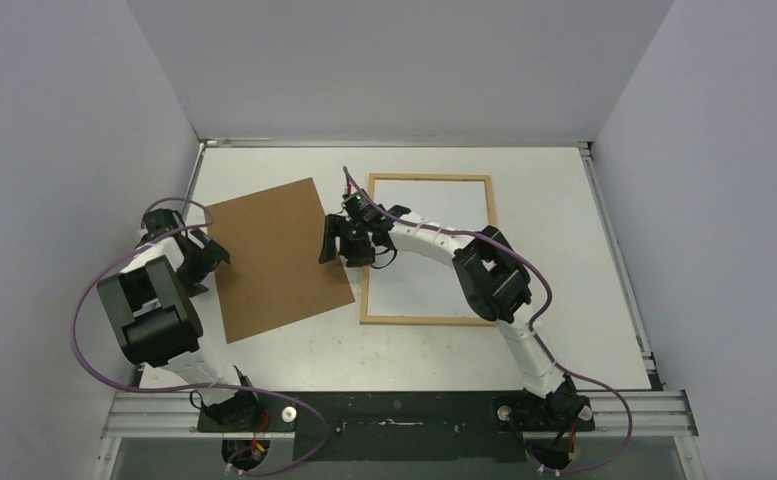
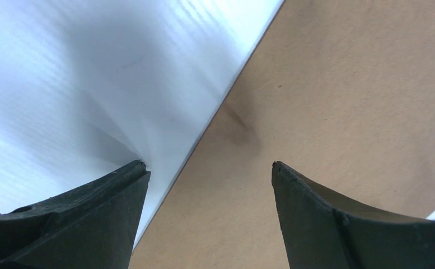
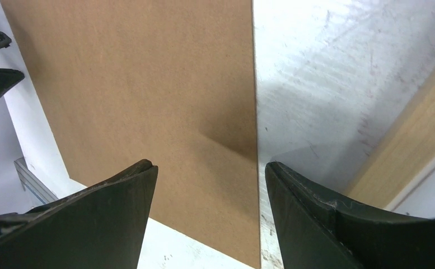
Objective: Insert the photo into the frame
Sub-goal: Adjust the photo frame item at the center of the board.
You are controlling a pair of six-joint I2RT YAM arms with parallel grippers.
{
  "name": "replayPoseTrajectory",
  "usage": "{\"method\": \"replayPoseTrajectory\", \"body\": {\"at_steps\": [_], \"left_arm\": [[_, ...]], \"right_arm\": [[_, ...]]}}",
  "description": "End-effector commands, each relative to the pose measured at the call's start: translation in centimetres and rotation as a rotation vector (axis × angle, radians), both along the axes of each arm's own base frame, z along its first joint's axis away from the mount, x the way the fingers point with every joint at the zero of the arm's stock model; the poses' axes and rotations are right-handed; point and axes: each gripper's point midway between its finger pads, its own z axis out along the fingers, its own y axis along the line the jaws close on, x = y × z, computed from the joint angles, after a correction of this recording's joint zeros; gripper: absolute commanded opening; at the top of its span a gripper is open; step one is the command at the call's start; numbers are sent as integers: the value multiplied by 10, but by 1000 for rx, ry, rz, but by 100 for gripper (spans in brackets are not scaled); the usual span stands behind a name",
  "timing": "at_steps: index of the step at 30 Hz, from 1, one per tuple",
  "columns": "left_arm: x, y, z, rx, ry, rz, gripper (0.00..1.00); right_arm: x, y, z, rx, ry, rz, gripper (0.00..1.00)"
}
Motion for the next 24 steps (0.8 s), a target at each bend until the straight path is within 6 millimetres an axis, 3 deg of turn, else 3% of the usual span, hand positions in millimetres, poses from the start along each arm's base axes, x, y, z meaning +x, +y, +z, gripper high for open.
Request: {"method": "replayPoseTrajectory", "body": {"at_steps": [1,6,10,17,24], "left_arm": [[11,-22,-19,-149,-26,-35,75],[1,-36,-32,-225,25,-15,60],[-7,-46,-38,-279,57,-9,47],[-8,-55,-40,-338,75,-4,45],[-4,-59,-34,-372,75,-5,44]], "right_arm": [[-5,-15,-46,-101,75,-9,73],[-12,-10,-55,-99,144,-6,72],[-16,10,-43,-5,183,0,63],[-5,53,10,246,142,27,57],[6,71,74,394,60,38,57]]}}
